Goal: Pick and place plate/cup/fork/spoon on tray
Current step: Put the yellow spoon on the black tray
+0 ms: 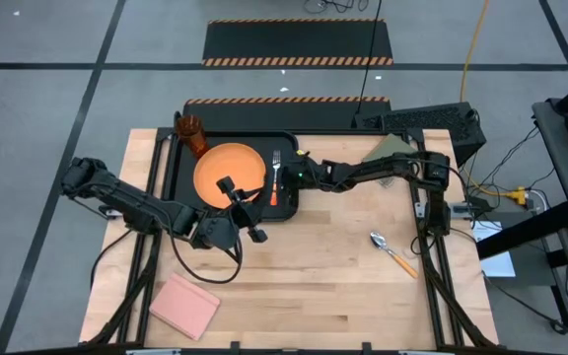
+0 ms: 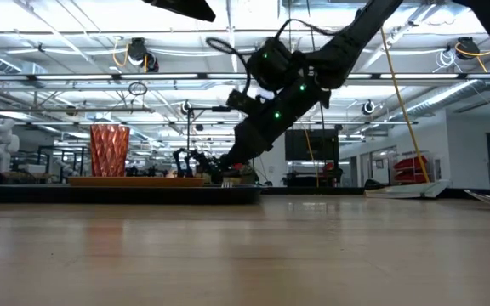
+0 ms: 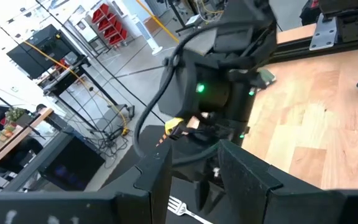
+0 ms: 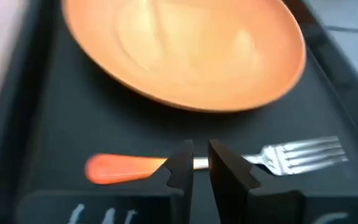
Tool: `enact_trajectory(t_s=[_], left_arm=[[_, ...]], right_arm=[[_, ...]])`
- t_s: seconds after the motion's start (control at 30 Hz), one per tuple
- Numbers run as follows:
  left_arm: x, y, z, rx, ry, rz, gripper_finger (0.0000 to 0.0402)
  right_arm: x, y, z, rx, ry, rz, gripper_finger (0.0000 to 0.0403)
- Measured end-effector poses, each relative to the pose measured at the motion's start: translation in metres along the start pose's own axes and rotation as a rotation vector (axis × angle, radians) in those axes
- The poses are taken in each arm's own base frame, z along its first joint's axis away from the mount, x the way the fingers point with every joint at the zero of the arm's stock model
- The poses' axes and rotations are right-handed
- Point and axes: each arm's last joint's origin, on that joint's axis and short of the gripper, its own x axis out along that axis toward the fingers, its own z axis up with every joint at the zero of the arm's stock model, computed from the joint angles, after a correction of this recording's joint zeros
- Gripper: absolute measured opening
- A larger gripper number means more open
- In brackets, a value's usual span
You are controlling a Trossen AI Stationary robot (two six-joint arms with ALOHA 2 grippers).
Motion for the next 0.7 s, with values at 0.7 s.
enact_trajectory(t_s=[0.7], left_arm=[[-0.003, -0.001, 0.004, -0.009, -0.031, -0.007, 0.0136]], right_arm=[[-0.017, -0.024, 0.002, 0.166, 0.036, 0.015, 0.0040]])
